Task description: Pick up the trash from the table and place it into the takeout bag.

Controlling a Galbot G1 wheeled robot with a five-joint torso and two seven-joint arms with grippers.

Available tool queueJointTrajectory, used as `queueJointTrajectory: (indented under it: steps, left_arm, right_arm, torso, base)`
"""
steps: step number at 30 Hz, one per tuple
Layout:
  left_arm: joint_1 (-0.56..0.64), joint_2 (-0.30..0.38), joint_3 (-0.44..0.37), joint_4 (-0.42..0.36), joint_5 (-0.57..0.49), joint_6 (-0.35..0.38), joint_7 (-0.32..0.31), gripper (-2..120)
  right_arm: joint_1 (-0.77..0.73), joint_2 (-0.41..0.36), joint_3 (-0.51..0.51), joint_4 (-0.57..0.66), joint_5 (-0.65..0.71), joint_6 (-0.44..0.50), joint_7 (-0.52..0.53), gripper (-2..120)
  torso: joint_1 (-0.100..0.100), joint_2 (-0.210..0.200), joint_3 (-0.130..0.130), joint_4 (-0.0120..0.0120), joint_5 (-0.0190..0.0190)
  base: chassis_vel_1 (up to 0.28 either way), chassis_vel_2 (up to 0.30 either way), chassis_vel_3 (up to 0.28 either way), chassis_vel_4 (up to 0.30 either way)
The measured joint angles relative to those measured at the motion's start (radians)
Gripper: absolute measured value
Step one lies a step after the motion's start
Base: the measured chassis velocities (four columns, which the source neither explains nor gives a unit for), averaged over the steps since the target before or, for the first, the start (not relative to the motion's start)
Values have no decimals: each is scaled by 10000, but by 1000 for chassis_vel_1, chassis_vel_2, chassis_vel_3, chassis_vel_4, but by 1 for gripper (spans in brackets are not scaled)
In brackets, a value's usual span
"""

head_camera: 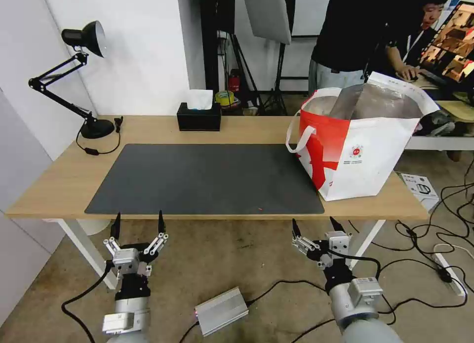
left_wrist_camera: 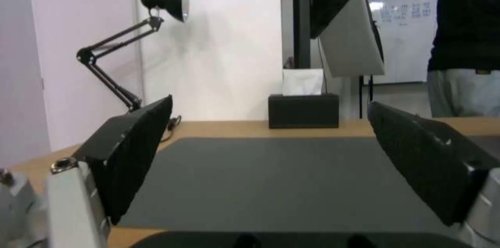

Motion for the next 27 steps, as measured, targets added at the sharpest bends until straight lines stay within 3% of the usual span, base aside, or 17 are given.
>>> queueJointTrajectory:
  steps: [27]
  left_arm:
    - [353,-157,-45,-26,52,-1,5,100]
  right_arm:
    - [0,0,0,0,0,0,0,100]
  torso:
    - [0,0,0,-1,0]
  base:
    - [0,0,0,0]
